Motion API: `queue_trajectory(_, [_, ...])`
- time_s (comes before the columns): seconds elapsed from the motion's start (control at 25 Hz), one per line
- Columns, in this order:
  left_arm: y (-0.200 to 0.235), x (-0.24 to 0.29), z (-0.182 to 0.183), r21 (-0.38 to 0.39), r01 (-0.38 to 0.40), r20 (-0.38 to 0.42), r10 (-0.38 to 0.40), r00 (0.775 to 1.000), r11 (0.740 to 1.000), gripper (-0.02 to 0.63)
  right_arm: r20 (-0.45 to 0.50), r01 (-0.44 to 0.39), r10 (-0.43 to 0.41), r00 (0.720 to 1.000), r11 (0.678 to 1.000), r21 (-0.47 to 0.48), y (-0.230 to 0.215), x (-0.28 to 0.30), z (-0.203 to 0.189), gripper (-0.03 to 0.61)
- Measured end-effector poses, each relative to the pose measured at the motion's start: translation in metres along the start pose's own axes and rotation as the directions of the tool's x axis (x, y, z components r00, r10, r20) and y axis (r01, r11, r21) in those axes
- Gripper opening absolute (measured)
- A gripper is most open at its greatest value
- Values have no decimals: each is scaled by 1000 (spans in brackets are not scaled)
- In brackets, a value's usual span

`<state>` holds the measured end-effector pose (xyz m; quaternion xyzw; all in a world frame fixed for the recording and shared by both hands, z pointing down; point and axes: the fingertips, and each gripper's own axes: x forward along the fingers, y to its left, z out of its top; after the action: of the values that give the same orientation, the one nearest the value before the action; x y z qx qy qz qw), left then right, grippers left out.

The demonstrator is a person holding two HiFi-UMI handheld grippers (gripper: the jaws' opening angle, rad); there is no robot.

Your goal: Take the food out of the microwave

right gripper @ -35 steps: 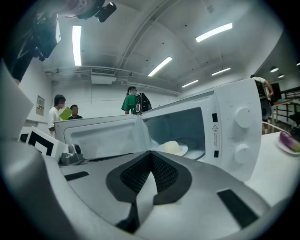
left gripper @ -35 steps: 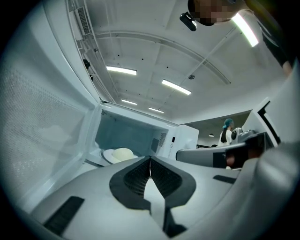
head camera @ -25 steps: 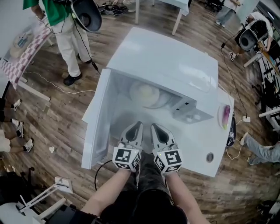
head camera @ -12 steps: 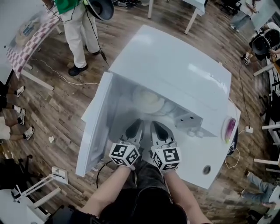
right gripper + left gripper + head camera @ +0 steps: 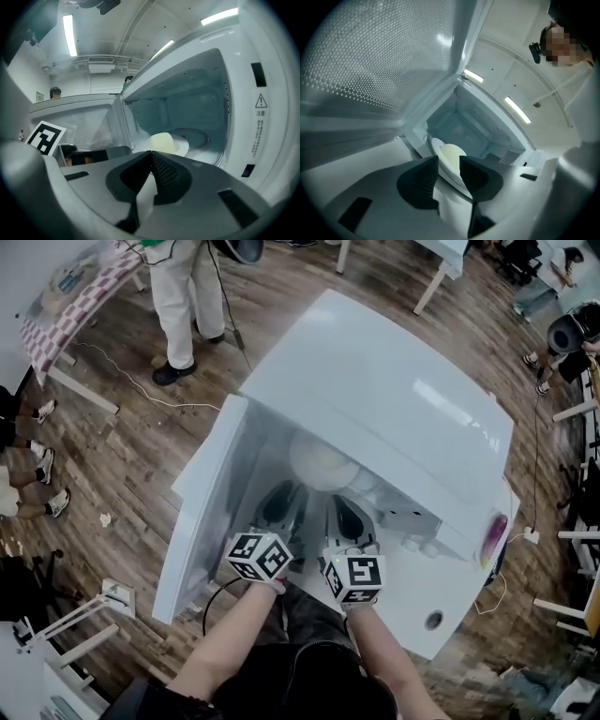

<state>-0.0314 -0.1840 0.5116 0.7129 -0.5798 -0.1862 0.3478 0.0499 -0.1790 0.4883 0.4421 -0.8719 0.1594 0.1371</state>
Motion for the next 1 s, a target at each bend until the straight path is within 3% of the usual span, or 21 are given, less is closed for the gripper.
queue_trajectory(0.2, [12, 12, 6, -121, -5, 13, 6, 1000, 993, 132, -9, 14, -14, 1000, 1000, 1, -7, 5, -1, 14])
queue_trajectory(0.44, [23, 20, 10, -264, -6, 23, 13, 1000, 965, 138, -14, 43, -44, 999, 999, -12, -12, 7, -2, 14])
queue_trajectory(0.56, [23, 23, 9, -270, -9, 10, 12, 1000, 963, 138, -19, 96, -97, 995, 995, -24, -19, 8, -3, 14])
queue_trajectory(0.8, [18, 32, 6, -213, -7, -33, 0, 999, 977, 138, -47, 192, -194, 980, 980, -56, -32, 15, -3, 17])
queue_trajectory(0.92, [20, 35, 8, -214, -16, -39, 8, 999, 977, 138, -76, 207, -209, 975, 978, -39, -37, 19, -4, 109])
queue_trajectory(1.0, [22, 36, 7, -217, -22, -48, 12, 999, 976, 138, -99, 216, -217, 971, 976, -20, -41, 22, -6, 109])
